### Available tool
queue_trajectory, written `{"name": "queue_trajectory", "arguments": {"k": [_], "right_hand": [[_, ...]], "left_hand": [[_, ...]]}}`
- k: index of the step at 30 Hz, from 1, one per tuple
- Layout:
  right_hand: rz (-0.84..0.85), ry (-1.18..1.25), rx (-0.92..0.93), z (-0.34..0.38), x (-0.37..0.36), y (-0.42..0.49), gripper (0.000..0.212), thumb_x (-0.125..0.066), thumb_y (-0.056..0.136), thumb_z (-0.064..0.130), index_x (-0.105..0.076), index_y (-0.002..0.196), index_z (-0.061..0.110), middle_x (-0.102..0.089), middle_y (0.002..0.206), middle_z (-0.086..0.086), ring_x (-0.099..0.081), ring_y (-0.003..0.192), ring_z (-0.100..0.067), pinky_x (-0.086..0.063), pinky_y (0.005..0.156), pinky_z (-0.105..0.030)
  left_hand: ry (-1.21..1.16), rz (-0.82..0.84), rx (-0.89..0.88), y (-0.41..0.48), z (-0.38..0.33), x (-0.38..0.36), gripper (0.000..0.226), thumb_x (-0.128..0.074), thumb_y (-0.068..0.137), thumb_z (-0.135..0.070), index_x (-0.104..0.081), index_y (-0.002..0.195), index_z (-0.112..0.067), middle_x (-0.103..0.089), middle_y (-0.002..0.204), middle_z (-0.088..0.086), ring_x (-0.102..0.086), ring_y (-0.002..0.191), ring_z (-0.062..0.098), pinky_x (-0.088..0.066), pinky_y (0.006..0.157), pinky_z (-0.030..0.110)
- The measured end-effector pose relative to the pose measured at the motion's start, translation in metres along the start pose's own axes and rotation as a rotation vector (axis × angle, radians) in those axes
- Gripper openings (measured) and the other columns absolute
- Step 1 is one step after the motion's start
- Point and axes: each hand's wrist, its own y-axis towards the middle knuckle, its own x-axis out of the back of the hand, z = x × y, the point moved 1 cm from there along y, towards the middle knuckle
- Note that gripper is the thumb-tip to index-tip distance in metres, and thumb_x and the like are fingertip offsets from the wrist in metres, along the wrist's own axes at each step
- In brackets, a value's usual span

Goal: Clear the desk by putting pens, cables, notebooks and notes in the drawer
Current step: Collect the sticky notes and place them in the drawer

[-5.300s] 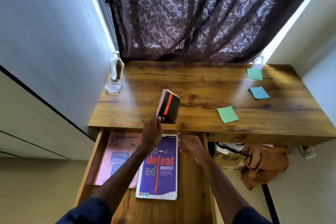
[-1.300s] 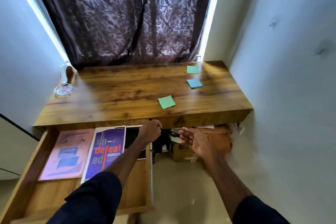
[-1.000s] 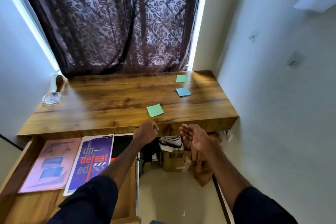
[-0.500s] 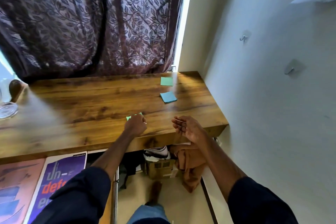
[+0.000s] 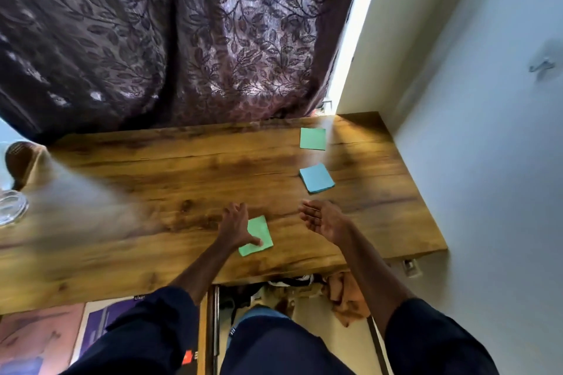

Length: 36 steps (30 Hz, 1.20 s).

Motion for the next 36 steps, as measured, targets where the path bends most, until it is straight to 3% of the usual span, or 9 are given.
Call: {"name": "queue_trajectory", "arguments": {"k": [5, 12, 16, 19, 24, 28, 31, 33, 36], "right_hand": [[-0.028, 0.025, -0.025, 0.024, -0.001, 0.043, 0.026, -0.058, 0.097, 0.018, -0.064, 0.118, 0.005, -0.073, 0.097, -0.009, -0.066, 0.074, -0.017, -0.052, 0.064, -0.027], [-0.116, -0.098, 0.007, 0.065, 0.002, 0.088, 0.016, -0.058, 0.097, 0.019, -0.066, 0.107, 0.011, -0.072, 0.096, -0.007, -0.065, 0.075, -0.016, -0.043, 0.058, -0.025], [-0.357, -0.374, 0.250, 0.074, 0.016, 0.116, 0.029, -0.065, 0.093, 0.018, -0.068, 0.118, 0.004, -0.072, 0.098, -0.008, -0.065, 0.083, -0.016, -0.052, 0.069, -0.030], [-0.622, -0.768, 0.341, 0.083, 0.025, 0.126, 0.047, -0.078, 0.082, 0.030, -0.064, 0.122, 0.011, -0.067, 0.120, -0.008, -0.061, 0.111, -0.025, -0.051, 0.093, -0.039], [-0.540, -1.130, 0.299, 0.081, 0.022, 0.143, 0.078, -0.082, 0.077, 0.045, -0.048, 0.135, 0.006, -0.052, 0.135, -0.016, -0.045, 0.128, -0.035, -0.038, 0.105, -0.042], [-0.529, -1.110, 0.240, 0.074, 0.021, 0.156, 0.087, -0.087, 0.067, 0.051, -0.051, 0.134, 0.009, -0.055, 0.132, -0.012, -0.051, 0.122, -0.032, -0.046, 0.099, -0.044], [-0.486, -0.992, 0.183, 0.076, 0.023, 0.159, 0.081, -0.092, 0.057, 0.052, -0.060, 0.121, 0.013, -0.063, 0.117, -0.004, -0.060, 0.103, -0.024, -0.056, 0.082, -0.042], [-0.462, -0.950, 0.179, 0.078, 0.022, 0.160, 0.069, -0.092, 0.063, 0.044, -0.062, 0.116, 0.011, -0.064, 0.109, -0.001, -0.062, 0.099, -0.022, -0.056, 0.077, -0.038], [-0.491, -1.037, 0.252, 0.078, 0.017, 0.160, 0.047, -0.076, 0.085, 0.033, -0.066, 0.120, 0.003, -0.070, 0.114, -0.012, -0.065, 0.103, -0.029, -0.047, 0.073, -0.031]], "left_hand": [[-0.079, 0.009, -0.020, 0.031, -0.011, 0.004, 0.103, -0.091, 0.049, -0.063, -0.039, 0.126, -0.017, -0.050, 0.128, 0.011, -0.056, 0.114, 0.031, -0.049, 0.082, 0.039], [-0.119, 0.061, -0.023, 0.082, -0.032, 0.021, 0.087, -0.089, 0.056, -0.060, -0.052, 0.122, -0.017, -0.062, 0.124, 0.005, -0.058, 0.116, 0.025, -0.045, 0.089, 0.036], [-0.095, 0.100, -0.052, 0.096, -0.037, 0.017, 0.078, -0.084, 0.062, -0.063, -0.059, 0.122, -0.020, -0.062, 0.127, 0.004, -0.055, 0.120, 0.025, -0.042, 0.094, 0.034], [-0.161, 0.045, -0.073, 0.104, -0.039, 0.011, 0.070, -0.080, 0.069, -0.061, -0.063, 0.125, -0.023, -0.060, 0.128, 0.005, -0.053, 0.122, 0.025, -0.041, 0.100, 0.035], [-0.737, -0.086, 0.010, 0.121, -0.041, 0.013, 0.039, -0.068, 0.078, -0.058, -0.070, 0.091, -0.021, -0.073, 0.085, -0.003, -0.069, 0.077, 0.016, -0.054, 0.063, 0.032], [-0.902, -0.053, 0.071, 0.134, -0.036, 0.020, 0.031, -0.070, 0.093, -0.032, -0.065, 0.112, -0.009, -0.074, 0.101, 0.007, -0.071, 0.084, 0.020, -0.055, 0.068, 0.032], [-0.947, -0.045, 0.065, 0.140, -0.032, 0.025, 0.037, -0.067, 0.095, -0.020, -0.054, 0.129, -0.012, -0.069, 0.112, 0.008, -0.069, 0.083, 0.016, -0.059, 0.065, 0.030], [-0.915, -0.123, 0.020, 0.139, -0.029, 0.029, 0.045, -0.067, 0.094, -0.015, -0.047, 0.135, -0.020, -0.061, 0.116, -0.003, -0.066, 0.079, 0.010, -0.055, 0.055, 0.020], [-0.854, -0.204, -0.062, 0.144, -0.025, 0.030, 0.040, -0.066, 0.095, -0.014, -0.051, 0.128, -0.031, -0.058, 0.121, -0.011, -0.067, 0.084, 0.009, -0.059, 0.058, 0.029]]}}
